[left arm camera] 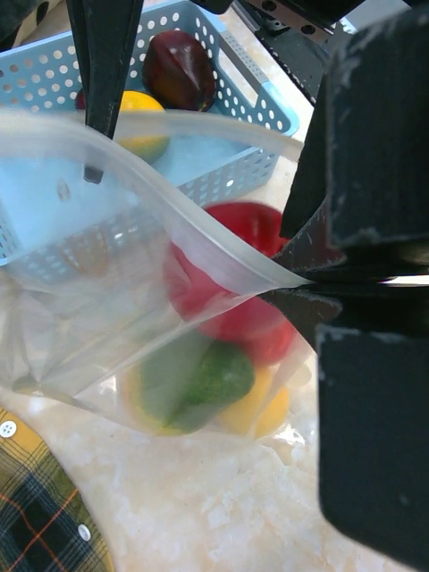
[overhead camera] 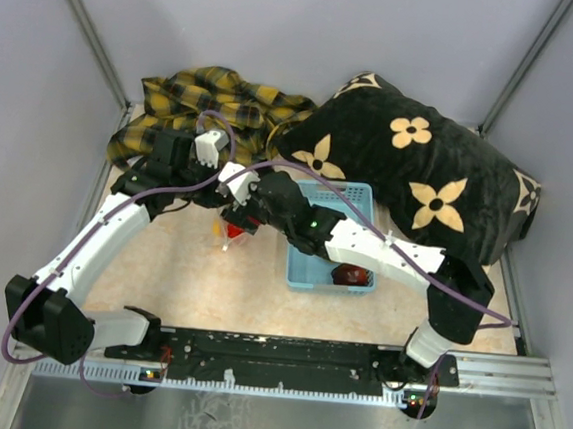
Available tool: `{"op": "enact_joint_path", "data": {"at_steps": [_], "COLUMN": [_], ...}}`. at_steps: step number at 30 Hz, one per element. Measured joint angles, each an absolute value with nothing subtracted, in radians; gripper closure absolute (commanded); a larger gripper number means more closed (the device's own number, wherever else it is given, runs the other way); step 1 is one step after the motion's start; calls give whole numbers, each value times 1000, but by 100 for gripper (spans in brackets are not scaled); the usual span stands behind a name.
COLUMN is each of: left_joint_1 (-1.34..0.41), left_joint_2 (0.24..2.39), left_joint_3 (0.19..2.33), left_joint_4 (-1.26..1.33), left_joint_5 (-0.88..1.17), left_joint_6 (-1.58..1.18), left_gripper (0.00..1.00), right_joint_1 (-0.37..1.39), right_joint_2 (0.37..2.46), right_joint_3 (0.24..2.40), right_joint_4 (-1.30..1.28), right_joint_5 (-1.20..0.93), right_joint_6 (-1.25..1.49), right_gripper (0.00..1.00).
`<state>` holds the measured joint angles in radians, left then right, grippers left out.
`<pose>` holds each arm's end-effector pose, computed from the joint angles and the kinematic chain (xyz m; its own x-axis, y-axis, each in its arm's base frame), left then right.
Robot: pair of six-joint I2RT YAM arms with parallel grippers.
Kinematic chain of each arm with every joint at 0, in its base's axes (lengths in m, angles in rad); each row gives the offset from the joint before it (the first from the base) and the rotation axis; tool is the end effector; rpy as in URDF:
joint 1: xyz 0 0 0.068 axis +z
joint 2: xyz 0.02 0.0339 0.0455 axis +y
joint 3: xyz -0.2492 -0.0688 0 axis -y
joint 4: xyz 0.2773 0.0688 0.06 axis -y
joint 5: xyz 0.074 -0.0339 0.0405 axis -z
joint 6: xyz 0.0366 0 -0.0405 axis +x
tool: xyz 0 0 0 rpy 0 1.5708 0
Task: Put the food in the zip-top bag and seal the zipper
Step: Place the fake fruit in the zipper food storage bag.
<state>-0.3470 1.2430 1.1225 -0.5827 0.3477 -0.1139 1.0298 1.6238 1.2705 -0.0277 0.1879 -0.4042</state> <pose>0.2825 -0.1154 0.3056 -0.6683 0.1281 -0.7328 0.4914 0.8156 -0.3056 0.2202 0.3532 0.2818 0.1200 -0.5505 -0.8262 -0.7675 0.4765 -0.4289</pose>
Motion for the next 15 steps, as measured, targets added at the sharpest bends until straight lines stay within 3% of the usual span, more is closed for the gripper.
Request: {"op": "enact_joint_path", "data": {"at_steps": [15], "left_joint_1": [-347], "left_joint_2": [1243], "left_joint_3": [1121], "left_joint_4": [-583], "left_joint_5": [349], "left_joint_6": [-116], "left_gripper": [100], "right_joint_1": [1030], "right_joint_2": [1402], "right_joint_3": [1184], "right_joint_4": [-71], "right_joint_5": [162], "right_joint_6": [-195], "right_gripper": [18]}}
